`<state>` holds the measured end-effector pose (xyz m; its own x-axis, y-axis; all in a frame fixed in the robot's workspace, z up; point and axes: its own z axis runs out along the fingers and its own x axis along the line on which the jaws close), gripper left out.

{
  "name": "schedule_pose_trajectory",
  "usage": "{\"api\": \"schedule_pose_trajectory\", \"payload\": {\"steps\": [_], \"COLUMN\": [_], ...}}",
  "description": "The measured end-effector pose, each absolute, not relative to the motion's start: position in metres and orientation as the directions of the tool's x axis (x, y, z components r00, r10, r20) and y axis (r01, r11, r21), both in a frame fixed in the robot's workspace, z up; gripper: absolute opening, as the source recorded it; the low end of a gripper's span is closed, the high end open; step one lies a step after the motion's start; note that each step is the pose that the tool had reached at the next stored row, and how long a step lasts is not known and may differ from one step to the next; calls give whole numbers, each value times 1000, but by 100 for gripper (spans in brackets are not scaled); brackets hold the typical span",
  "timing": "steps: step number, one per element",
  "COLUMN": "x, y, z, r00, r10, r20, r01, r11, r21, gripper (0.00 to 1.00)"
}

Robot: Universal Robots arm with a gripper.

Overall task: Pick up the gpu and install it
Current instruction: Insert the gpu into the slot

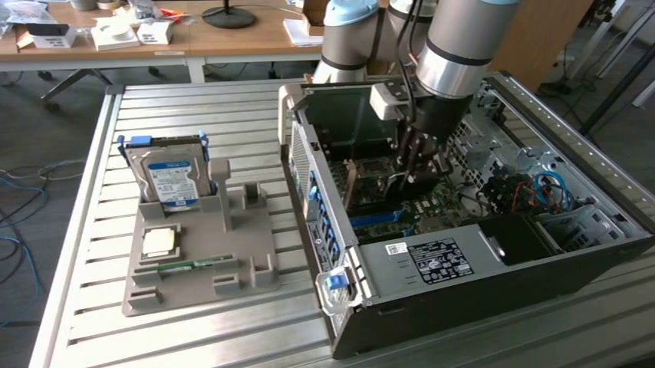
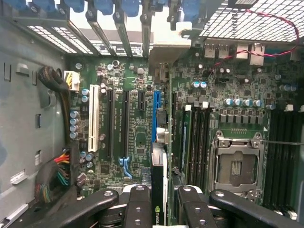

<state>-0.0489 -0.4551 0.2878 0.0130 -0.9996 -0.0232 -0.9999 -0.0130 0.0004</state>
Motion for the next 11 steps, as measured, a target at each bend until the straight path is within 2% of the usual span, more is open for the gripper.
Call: {"api": "schedule_pose_trajectory", "payload": {"steps": [11], "x": [-57], "y": [-456], "z": [286], "r00": [15], "r10": [-1000], "r20": [-23], "r01": [-1000], "r11": [-15], "r21": [0], "gripper": [26]}}
